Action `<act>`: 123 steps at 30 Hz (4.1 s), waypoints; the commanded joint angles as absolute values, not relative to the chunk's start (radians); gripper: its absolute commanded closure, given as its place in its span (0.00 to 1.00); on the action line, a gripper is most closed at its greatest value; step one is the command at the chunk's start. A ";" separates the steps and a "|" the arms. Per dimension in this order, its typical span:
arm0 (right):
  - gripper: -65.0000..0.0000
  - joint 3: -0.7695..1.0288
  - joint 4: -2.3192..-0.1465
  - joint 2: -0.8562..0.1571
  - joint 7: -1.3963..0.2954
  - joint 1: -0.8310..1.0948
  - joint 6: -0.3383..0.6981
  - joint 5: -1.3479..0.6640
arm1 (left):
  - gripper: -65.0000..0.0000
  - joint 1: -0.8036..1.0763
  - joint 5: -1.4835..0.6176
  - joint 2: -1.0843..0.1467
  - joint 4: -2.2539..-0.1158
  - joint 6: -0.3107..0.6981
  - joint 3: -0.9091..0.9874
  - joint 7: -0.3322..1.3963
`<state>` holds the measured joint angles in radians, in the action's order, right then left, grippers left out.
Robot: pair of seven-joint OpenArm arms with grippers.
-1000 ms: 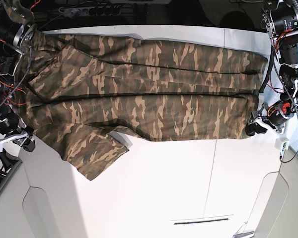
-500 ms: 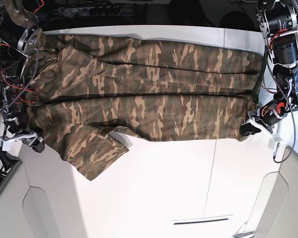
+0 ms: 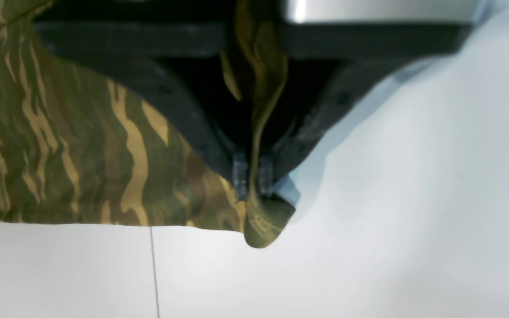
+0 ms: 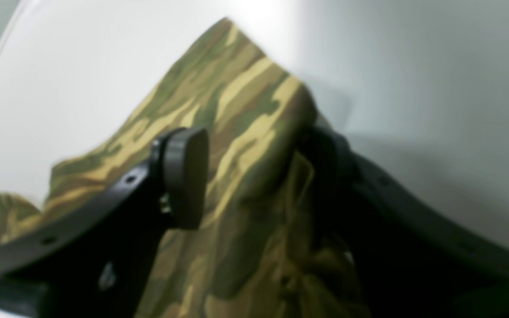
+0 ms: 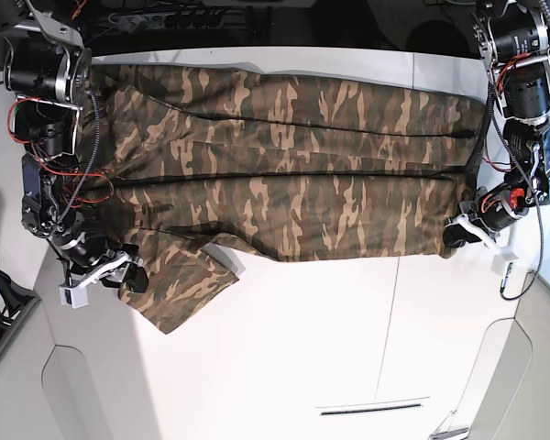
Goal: Fold the T-shirt properly
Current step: 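Grasp the hem corners of the shirt with both grippers, then fold the hem up over the shirt toward the collar edge, then release the folded shirt and raise both grippers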
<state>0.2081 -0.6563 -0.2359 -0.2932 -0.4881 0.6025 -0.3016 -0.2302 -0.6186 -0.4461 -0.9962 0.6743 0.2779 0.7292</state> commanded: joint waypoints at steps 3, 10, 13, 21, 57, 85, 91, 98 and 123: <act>0.46 0.203 -0.665 -0.244 -0.315 -0.509 0.587 -0.283 | 1.00 -0.247 -0.625 -0.463 -1.006 0.693 0.280 0.736; 0.98 0.203 -0.671 -0.244 -0.315 -0.509 0.588 -0.265 | 1.00 -0.247 -0.625 -0.463 -1.006 0.693 0.280 0.736; 1.00 0.203 -0.694 -0.244 -0.321 -0.509 0.588 -0.265 | 1.00 -0.249 -0.628 -0.469 -1.007 0.698 0.281 0.698; 1.00 0.204 -0.906 -0.253 -0.571 -0.497 0.588 -0.313 | 1.00 -0.249 -0.711 -0.510 -1.096 0.698 0.281 0.760; 1.00 0.513 -1.837 -0.305 -0.970 0.202 0.606 -0.857 | 1.00 0.056 -1.014 -0.696 -1.610 0.698 0.281 1.097; 0.51 0.513 -1.774 -0.302 -0.954 0.408 0.598 -0.733 | 0.60 0.202 -1.013 -0.696 -1.610 0.698 0.281 1.120; 0.39 0.533 -1.815 -0.302 -0.967 0.408 0.598 -0.774 | 0.60 0.202 -1.013 -0.696 -1.610 0.698 0.281 1.093; 0.39 0.687 -1.944 -0.302 -0.970 0.408 0.598 -0.786 | 0.60 0.202 -1.017 -0.696 -1.610 0.698 0.390 1.070; 1.00 0.754 -1.613 -0.225 -0.859 0.405 0.591 -0.777 | 0.35 0.311 -1.107 -0.628 -1.608 0.677 0.673 1.092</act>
